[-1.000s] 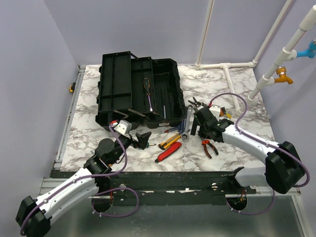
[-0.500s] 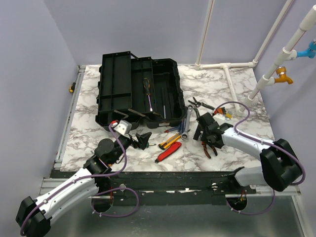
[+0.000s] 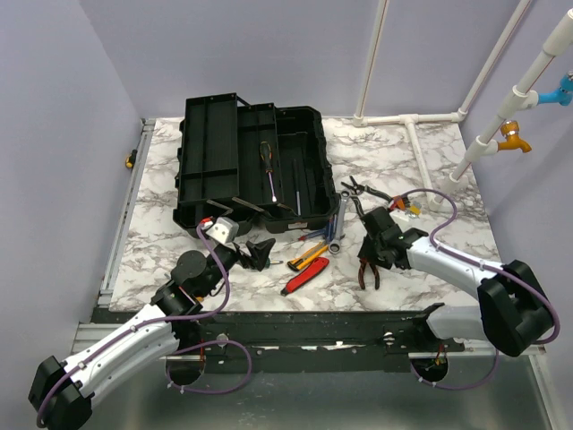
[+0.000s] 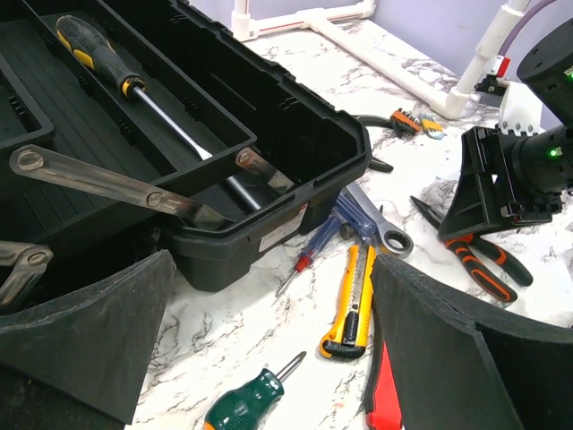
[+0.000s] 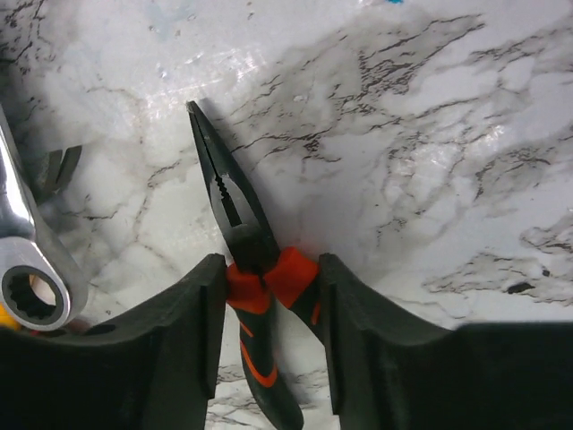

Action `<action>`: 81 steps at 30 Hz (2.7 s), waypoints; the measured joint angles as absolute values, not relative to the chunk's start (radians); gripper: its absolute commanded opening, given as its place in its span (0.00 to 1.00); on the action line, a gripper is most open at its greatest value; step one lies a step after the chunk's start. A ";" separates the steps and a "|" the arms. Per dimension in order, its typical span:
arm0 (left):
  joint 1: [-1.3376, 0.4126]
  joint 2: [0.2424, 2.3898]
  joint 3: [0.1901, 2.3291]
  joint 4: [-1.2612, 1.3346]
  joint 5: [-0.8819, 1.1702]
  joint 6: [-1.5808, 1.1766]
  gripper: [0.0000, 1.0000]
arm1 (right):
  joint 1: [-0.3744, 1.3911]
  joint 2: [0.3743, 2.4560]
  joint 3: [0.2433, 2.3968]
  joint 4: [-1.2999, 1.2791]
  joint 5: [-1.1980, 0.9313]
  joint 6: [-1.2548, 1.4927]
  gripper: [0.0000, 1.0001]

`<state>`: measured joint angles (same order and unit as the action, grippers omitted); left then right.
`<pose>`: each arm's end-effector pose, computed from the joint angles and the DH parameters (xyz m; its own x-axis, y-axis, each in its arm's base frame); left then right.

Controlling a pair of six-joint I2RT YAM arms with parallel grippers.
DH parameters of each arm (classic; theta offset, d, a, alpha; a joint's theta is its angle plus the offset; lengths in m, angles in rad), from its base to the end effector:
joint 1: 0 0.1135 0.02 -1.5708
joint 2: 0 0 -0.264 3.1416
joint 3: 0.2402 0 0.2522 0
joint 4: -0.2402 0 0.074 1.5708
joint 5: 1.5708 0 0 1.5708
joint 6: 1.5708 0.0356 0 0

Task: Pack the tool kit

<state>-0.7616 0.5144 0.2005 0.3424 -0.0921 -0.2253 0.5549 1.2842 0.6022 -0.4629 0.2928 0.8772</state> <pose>0.1116 -0.1019 0.2279 -0.1185 -0.1943 -0.9737 0.6096 0.7599 -0.2259 0.1907 0.1061 0.1605 -0.8048 0.3673 -0.4662 0.3375 0.9294 0.1496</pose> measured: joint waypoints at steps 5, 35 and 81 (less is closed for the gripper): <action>-0.762 0.512 0.203 0.342 -0.092 -0.226 0.95 | 0.555 1.281 0.598 -0.443 0.262 0.894 0.03; -0.761 0.523 0.205 0.342 -0.086 -0.226 0.95 | 0.581 1.277 0.646 -0.452 0.118 0.728 0.94; -0.762 0.539 0.208 0.342 -0.070 -0.226 0.95 | 0.815 1.351 0.812 -0.679 0.405 0.794 0.55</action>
